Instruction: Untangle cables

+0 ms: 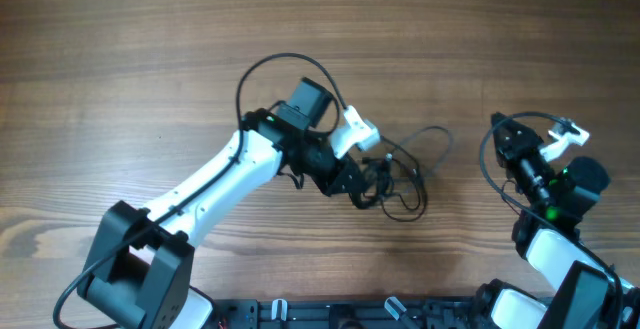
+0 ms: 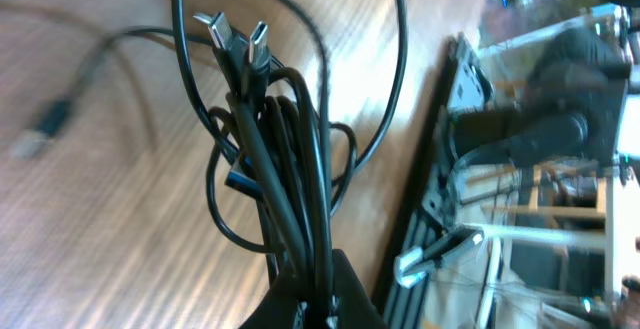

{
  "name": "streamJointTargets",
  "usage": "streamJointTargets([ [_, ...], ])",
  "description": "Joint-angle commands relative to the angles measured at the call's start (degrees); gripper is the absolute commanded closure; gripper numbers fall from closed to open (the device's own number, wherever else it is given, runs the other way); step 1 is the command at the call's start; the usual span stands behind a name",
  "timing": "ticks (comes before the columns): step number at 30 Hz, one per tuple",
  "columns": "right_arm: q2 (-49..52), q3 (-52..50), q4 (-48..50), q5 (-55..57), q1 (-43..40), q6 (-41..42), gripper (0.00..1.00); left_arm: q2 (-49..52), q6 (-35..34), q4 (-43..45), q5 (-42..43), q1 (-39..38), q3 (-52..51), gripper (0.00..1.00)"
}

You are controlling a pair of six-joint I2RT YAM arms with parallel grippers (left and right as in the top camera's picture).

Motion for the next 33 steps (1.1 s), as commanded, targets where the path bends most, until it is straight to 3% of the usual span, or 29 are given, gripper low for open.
streamJointTargets([
  [1,0.35,0.13,-4.11,1.6,-1.11,-4.2,0.78,-0.87,-4.0,2.75,1.25,4.39,0.5,0.96],
  [4,0.35,0.13,-8.74,-1.79,-1.09,-7.52,0.68,-0.87,-3.89,5.42,6.36,6.32,0.5,0.96],
  [11,0.35,0.13,-14.23,-16.72,2.32,-22.93,0.39,-0.87,-3.89,16.2,30.25,9.49,0.5,0.96],
  [16,0.31,0.13,-6.62,-26.25,5.05,-22.43,0.36,-0.87,1.27,14.47,24.81,9.97,0.5,0.96],
  [19,0.31,0.13,4.13,-30.62,6.1,-13.25,0.4,-0.87,6.08,12.76,20.33,9.53,0.5,0.96],
  [25,0.31,0.13,27.52,-30.71,6.16,6.86,0.4,-0.87,6.67,12.07,10.12,8.22,0.5,0.96],
  [28,0.33,0.13,26.27,-28.65,6.82,9.38,0.38,-0.87,6.91,12.7,10.12,6.82,0.5,0.96],
  [33,0.33,0.13,13.16,-22.77,12.09,8.48,0.38,-0.87,6.91,14.49,9.09,3.74,0.5,0.96],
])
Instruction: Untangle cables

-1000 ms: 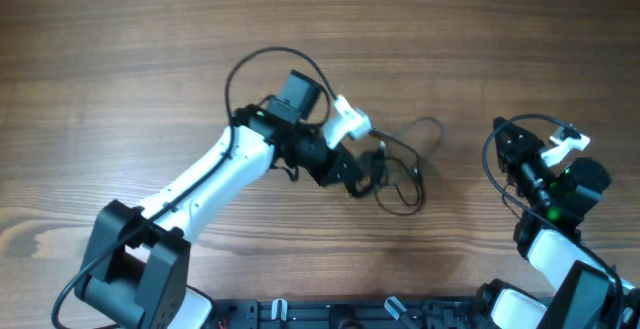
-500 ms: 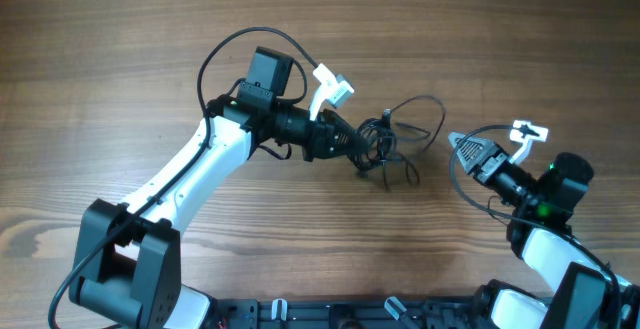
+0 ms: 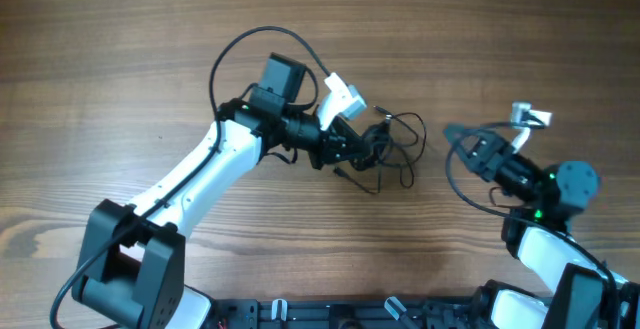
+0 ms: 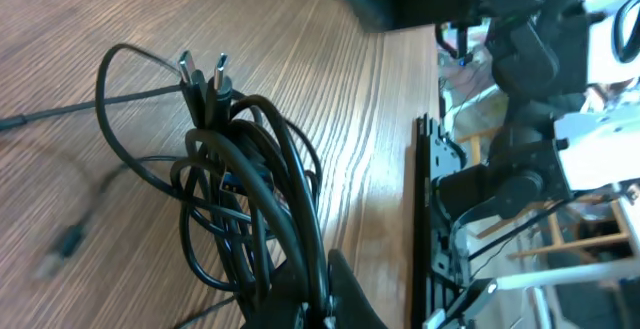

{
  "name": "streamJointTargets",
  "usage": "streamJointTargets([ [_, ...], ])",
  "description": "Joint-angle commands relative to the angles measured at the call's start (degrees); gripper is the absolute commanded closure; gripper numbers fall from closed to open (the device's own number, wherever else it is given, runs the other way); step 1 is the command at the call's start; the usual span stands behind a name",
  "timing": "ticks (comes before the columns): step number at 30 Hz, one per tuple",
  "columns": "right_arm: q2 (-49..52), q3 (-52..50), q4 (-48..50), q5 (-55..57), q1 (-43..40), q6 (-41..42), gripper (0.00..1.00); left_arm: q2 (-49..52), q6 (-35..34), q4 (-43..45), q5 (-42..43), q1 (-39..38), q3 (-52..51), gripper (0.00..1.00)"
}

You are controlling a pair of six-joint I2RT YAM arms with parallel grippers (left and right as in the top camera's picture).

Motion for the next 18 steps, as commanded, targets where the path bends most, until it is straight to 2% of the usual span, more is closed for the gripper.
streamJointTargets([
  [1,0.22,0.07,-7.19,6.51,4.79,2.6,0.38,-0.83,1.79,1.38,-1.55,-3.02,0.5,0.96],
  [8,0.22,0.07,-19.17,18.75,9.6,-0.13,0.37,-1.07,1.77,1.77,-8.0,-5.77,0.5,0.96],
  [13,0.22,0.07,-23.3,19.89,9.79,-0.11,0.37,-2.19,1.77,1.84,-7.98,-5.77,0.5,0.96],
  [18,0.22,0.07,-24.37,21.7,13.42,-0.04,0.36,-2.86,1.75,1.81,-7.78,-7.17,0.5,0.96],
])
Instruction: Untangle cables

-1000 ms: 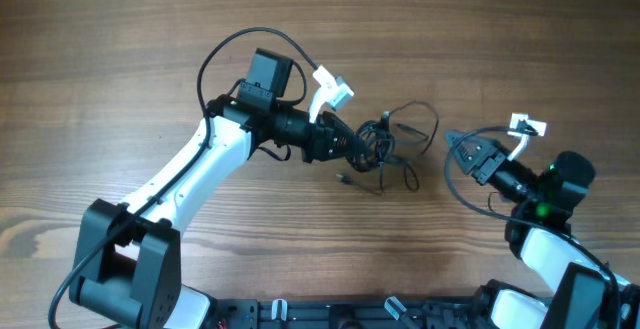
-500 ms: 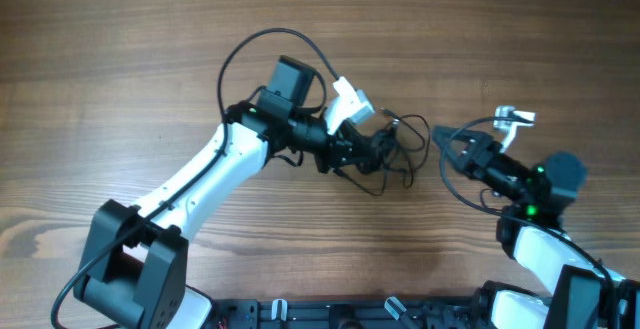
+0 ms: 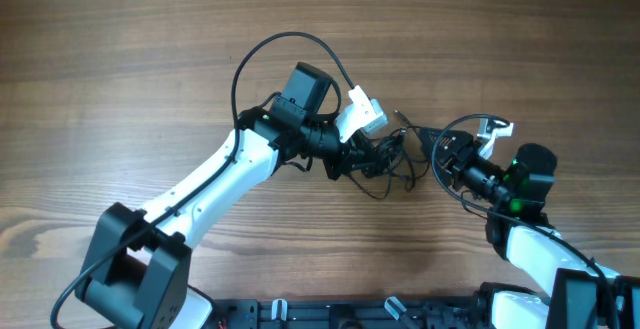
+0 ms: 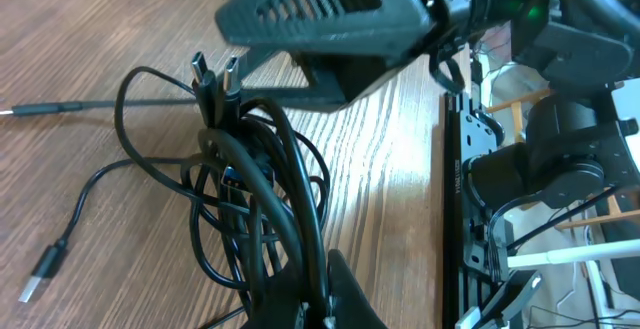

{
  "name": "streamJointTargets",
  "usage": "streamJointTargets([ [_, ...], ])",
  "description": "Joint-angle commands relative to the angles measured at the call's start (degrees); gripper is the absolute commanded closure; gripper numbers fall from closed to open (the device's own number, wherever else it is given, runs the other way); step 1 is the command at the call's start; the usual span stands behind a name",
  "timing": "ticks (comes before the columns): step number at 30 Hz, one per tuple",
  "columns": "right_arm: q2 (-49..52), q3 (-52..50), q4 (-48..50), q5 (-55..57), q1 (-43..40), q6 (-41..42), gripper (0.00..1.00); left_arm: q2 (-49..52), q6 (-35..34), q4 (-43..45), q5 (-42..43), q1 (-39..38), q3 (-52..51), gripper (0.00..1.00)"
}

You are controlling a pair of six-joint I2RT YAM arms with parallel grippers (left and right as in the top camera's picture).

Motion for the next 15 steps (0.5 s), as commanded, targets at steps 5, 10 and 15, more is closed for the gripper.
streamJointTargets([
  [5,0.92,0.15,-1.51,9.01,7.91,1.25,0.36,-2.25,1.22,0.5,0.07,-4.5,0.5,0.96],
  [10,3.06,0.15,-0.61,10.56,9.07,4.2,0.46,-2.25,1.2,0.26,0.09,-6.75,0.5,0.96],
  [15,3.78,0.15,5.66,10.38,9.07,4.55,0.48,-2.29,1.2,0.13,0.11,-9.2,0.5,0.96],
])
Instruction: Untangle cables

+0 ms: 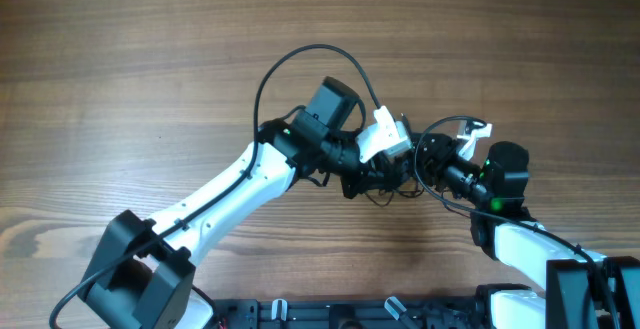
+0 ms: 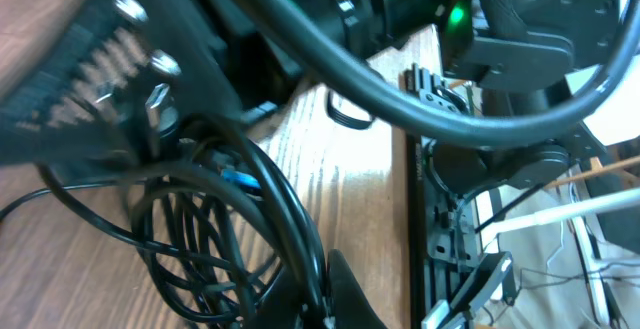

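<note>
A tangled bundle of thin black cables (image 1: 393, 182) hangs from my left gripper (image 1: 376, 175) just right of the table's middle. In the left wrist view the left gripper (image 2: 322, 304) is shut on several strands of the bundle (image 2: 235, 224). My right gripper (image 1: 428, 158) comes in from the right and is pressed up against the bundle. It fills the upper left of the left wrist view, blurred (image 2: 110, 89). Whether its jaws are open or hold a strand does not show.
The brown wooden table (image 1: 150, 49) lies all around. The left arm's own cable loops high over its wrist (image 1: 312, 57). A thick black arm cable (image 2: 420, 104) crosses the left wrist view. A black rail (image 2: 440, 199) runs along the table's near edge.
My right gripper has moved left from just beside the bundle to right against it. The left gripper, still shut on the bundle, has shifted a little right and nearer the front edge.
At first my left gripper held the bundle near the middle while the right gripper stood far off at the right. At each later moment the right gripper was closer, the left still holding the bundle. Now the two grippers meet at the bundle.
</note>
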{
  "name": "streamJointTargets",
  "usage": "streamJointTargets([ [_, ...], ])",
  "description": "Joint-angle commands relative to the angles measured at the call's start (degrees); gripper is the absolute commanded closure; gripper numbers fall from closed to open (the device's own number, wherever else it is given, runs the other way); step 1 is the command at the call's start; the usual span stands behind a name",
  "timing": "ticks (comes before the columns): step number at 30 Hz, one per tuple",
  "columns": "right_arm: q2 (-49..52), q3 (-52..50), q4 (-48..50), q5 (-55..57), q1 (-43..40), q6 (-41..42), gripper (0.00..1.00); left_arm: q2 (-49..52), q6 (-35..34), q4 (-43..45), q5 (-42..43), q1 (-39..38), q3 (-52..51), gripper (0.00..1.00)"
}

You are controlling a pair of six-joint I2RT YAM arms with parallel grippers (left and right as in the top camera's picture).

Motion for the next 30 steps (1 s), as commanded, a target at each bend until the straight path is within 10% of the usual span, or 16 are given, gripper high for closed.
streamJointTargets([
  [1,0.52,0.17,1.81,1.07,0.35,2.08,0.46,-1.62,1.18,0.17,0.76,-2.32,0.5,0.96],
  [6,0.92,0.2,1.77,1.01,0.33,2.25,0.46,-1.84,1.18,0.2,0.79,-3.72,0.5,0.96],
  [9,0.96,0.22,2.49,0.55,0.33,4.26,0.85,-1.88,1.2,-0.04,0.74,-4.17,0.5,0.96],
  [12,0.96,0.42,10.32,0.7,0.07,5.35,0.95,-1.86,1.2,-1.42,-0.48,-4.15,0.5,0.96],
  [19,0.96,2.51,30.91,4.92,-7.21,14.58,0.96,-1.81,1.22,-7.91,-2.49,-4.35,0.5,0.96],
  [30,1.01,2.58,8.94,14.19,-31.82,15.87,0.96,-1.81,1.22,-21.88,-22.1,-4.37,0.5,0.96],
])
